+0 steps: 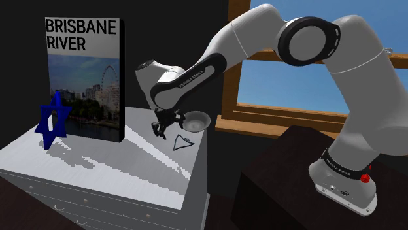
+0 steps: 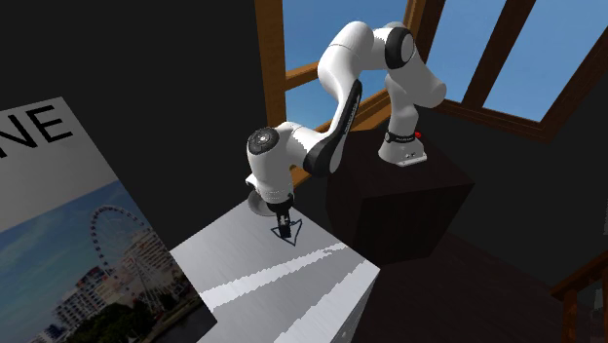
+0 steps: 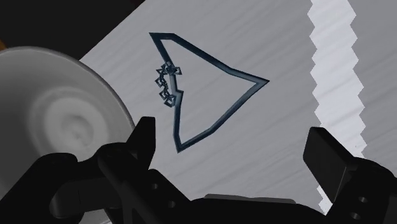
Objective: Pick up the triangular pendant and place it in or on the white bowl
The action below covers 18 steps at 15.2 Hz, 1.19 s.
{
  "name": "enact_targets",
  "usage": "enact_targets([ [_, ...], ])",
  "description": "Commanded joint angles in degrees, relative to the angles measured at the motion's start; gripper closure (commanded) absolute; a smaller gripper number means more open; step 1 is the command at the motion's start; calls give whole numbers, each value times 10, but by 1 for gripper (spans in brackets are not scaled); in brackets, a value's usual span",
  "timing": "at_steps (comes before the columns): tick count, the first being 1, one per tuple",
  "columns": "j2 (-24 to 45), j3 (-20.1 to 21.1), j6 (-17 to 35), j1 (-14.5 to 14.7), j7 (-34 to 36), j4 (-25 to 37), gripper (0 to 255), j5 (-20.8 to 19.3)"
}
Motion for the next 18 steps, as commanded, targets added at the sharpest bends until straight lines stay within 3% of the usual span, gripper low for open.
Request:
enact_targets([
  [1, 6, -2, 15, -1, 2, -9, 0, -3],
  [9, 6, -2, 15, -1, 2, -9, 0, -3],
  [10, 6, -2, 15, -1, 2, -9, 255, -3],
  [18, 6, -2, 15, -1, 2, -9, 255, -3],
])
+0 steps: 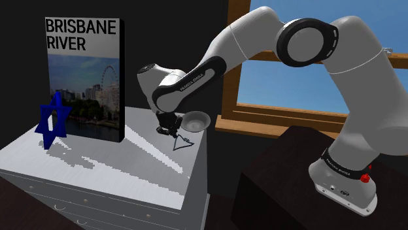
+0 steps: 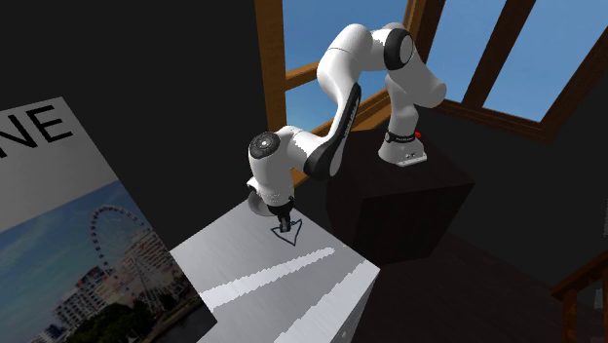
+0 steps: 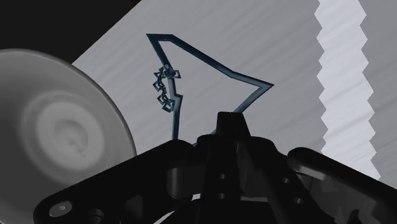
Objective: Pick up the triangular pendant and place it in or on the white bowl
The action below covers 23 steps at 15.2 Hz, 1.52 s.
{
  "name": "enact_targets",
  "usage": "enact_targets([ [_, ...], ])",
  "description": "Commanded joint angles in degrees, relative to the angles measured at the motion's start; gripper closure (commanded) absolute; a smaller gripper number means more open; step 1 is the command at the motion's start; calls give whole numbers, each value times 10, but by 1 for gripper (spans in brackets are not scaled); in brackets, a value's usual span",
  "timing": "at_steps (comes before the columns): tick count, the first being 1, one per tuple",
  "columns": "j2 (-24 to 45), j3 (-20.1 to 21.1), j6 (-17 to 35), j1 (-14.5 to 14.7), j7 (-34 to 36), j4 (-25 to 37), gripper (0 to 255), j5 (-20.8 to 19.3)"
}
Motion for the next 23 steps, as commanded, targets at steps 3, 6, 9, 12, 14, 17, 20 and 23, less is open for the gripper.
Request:
enact_targets([
  [3, -38, 0, 66, -16, 16, -76, 0, 0],
  [6, -121, -9, 254, -50, 65, -263, 0, -8],
  [9, -137, -21, 329, -53, 88, -320, 0, -18],
  [12, -116, -28, 343, -48, 94, -313, 0, -26],
  [14, -102, -33, 352, -44, 97, -308, 0, -31],
  [17, -91, -37, 358, -41, 100, -304, 0, -35],
  [20, -90, -37, 358, -41, 100, -304, 0, -35],
  [23, -90, -37, 358, -41, 100, -304, 0, -35],
])
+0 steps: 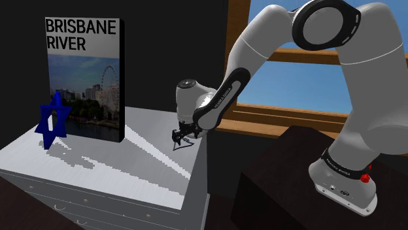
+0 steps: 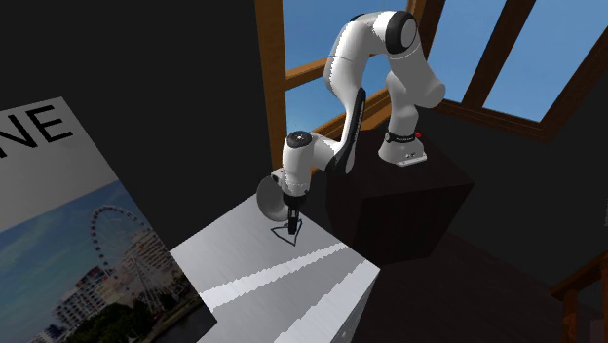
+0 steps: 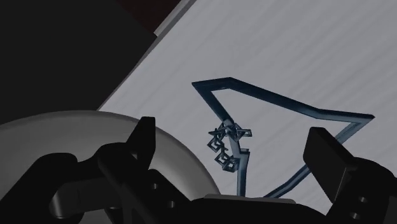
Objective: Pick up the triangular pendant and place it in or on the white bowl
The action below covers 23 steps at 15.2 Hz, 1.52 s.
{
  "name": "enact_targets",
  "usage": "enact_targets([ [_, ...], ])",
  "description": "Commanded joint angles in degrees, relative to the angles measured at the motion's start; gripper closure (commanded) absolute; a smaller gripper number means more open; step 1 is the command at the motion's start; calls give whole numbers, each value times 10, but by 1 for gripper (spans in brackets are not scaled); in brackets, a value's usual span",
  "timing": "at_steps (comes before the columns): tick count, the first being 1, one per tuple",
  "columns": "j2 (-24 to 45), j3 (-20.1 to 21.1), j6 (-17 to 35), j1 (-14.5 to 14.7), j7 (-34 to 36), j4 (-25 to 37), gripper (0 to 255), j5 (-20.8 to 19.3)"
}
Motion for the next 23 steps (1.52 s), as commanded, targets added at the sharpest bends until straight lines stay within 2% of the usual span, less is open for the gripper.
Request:
enact_targets([
  [1, 0, 0, 0, 0, 0, 0, 255, 0],
  [10, 0, 0, 0, 0, 0, 0, 255, 0],
  [23, -81, 32, -67, -24, -26, -13, 255, 35],
])
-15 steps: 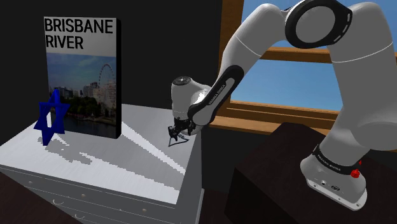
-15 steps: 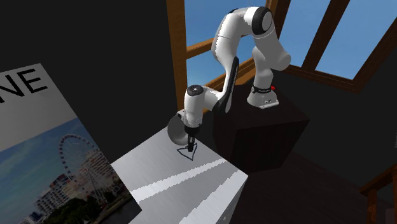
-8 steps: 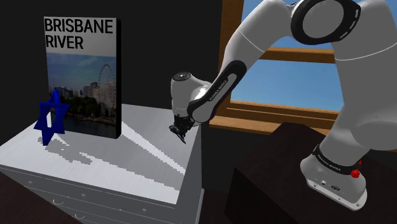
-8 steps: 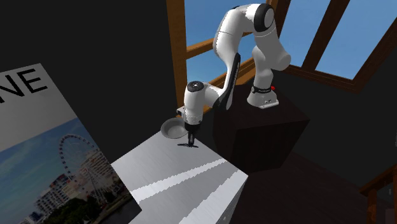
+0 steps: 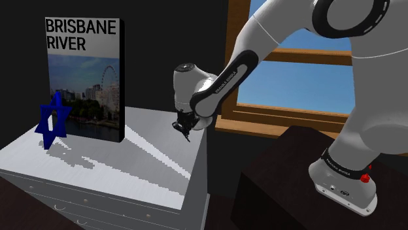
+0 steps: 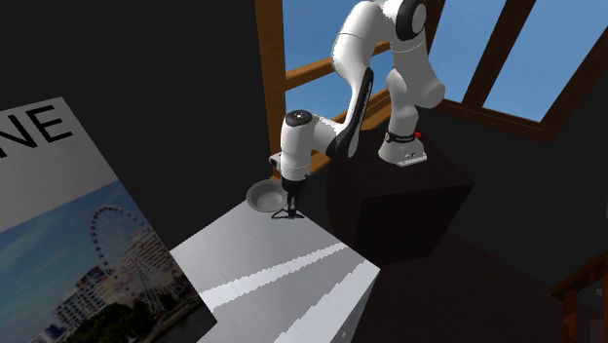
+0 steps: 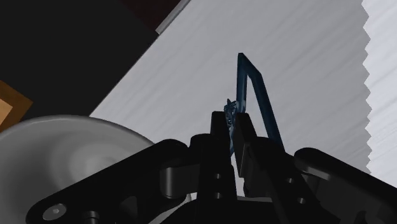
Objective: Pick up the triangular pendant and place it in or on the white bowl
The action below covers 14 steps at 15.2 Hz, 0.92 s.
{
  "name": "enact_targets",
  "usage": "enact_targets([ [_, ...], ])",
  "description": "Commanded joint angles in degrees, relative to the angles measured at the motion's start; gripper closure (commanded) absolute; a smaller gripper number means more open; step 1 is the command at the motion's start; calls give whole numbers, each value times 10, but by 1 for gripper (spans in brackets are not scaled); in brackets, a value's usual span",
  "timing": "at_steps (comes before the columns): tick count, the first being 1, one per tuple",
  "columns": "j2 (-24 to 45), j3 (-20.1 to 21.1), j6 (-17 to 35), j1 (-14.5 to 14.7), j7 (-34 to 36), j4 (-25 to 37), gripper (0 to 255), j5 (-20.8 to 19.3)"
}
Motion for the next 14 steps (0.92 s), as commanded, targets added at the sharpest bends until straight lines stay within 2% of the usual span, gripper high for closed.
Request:
enact_targets([
  [1, -13, 4, -10, -4, -5, -2, 255, 6],
  [10, -61, 21, -61, -16, -24, 2, 255, 32],
  [14, -83, 16, -55, -62, -84, -23, 255, 50],
])
